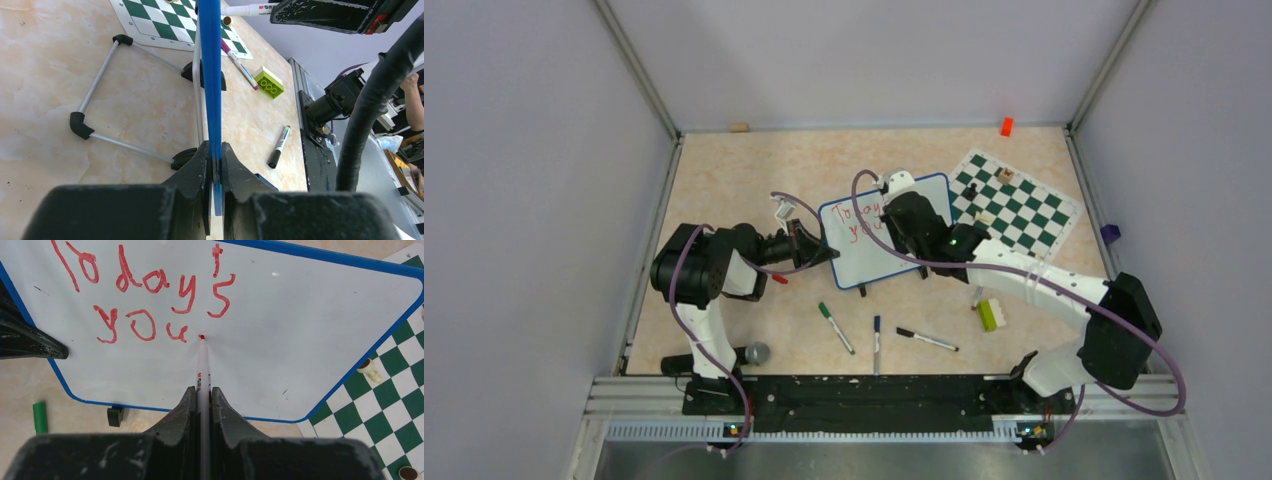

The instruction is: Write a sentence on the whiteboard

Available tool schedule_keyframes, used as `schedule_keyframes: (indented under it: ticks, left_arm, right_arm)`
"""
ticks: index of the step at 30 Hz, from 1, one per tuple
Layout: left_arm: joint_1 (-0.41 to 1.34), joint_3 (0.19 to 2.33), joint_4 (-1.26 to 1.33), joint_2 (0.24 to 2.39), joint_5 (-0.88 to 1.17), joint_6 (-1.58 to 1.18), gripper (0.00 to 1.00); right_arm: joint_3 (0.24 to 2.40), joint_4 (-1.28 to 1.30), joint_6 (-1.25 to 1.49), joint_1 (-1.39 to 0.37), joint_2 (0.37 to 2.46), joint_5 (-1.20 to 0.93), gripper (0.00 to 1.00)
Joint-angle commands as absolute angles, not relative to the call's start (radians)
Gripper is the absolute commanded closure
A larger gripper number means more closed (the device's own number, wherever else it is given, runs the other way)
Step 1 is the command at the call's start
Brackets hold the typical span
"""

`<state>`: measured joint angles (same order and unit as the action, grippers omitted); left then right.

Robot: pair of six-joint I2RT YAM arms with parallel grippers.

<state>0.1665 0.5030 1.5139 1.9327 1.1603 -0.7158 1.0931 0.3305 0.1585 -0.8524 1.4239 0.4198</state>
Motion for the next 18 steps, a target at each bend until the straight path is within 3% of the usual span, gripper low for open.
schedule_keyframes:
  ticks: [1, 18]
  left_arm:
    - [0.172, 0.505, 1.617, 1.922, 1.200, -0.676, 1.00]
    - [0.172, 0.505, 1.617, 1.922, 1.201, -0.675, 1.00]
  right_arm:
    - [1.077, 0.335, 0.166, -0.836, 1.381, 0.405, 1.00]
    - [1.079, 0.332, 0.171, -0.836, 1.386, 0.402, 1.00]
